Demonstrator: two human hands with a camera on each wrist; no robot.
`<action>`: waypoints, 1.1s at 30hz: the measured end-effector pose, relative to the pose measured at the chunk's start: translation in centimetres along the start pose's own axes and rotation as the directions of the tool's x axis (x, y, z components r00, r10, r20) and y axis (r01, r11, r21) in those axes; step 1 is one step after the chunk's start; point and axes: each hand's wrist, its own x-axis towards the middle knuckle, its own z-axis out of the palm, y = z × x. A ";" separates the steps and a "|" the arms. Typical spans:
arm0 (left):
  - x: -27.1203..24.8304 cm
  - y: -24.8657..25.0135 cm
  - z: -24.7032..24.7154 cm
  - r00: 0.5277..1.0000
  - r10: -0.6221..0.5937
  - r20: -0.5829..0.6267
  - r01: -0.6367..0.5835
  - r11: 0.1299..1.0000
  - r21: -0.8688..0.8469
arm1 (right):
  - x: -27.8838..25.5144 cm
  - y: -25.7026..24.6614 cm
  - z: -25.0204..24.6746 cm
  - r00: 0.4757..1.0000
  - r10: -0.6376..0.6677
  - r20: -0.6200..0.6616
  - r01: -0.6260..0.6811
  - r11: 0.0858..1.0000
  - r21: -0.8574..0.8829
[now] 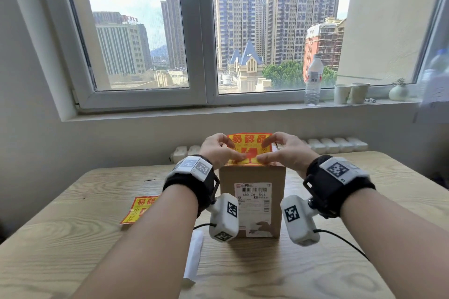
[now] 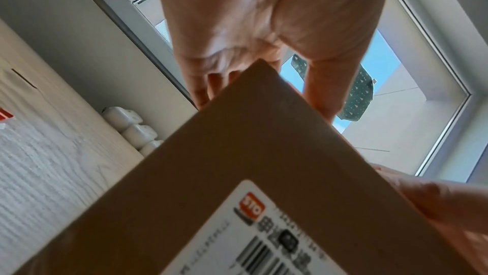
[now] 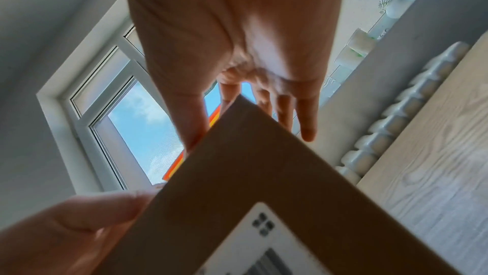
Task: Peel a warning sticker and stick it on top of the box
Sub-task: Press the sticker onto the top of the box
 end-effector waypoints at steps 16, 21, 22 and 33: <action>1.6 0.1 0.4 0.990 -0.045 0.134 0.044 0.999 0.016 | 1.6 0.7 1.7 0.998 0.065 -0.004 -0.063 0.960 -0.272; 2.7 -0.2 0.9 0.991 -0.077 0.107 0.061 0.988 0.142 | 1.6 0.9 1.7 0.996 0.087 -0.013 -0.086 0.937 -0.338; 2.9 -0.3 0.8 0.991 -0.058 0.122 0.041 0.990 0.132 | 1.6 0.9 1.6 0.996 0.087 -0.011 -0.085 0.937 -0.339; 1.8 -0.3 0.3 0.986 -0.088 0.143 0.065 0.986 0.156 | 1.0 0.8 1.3 0.990 0.135 -0.045 -0.142 0.945 -0.293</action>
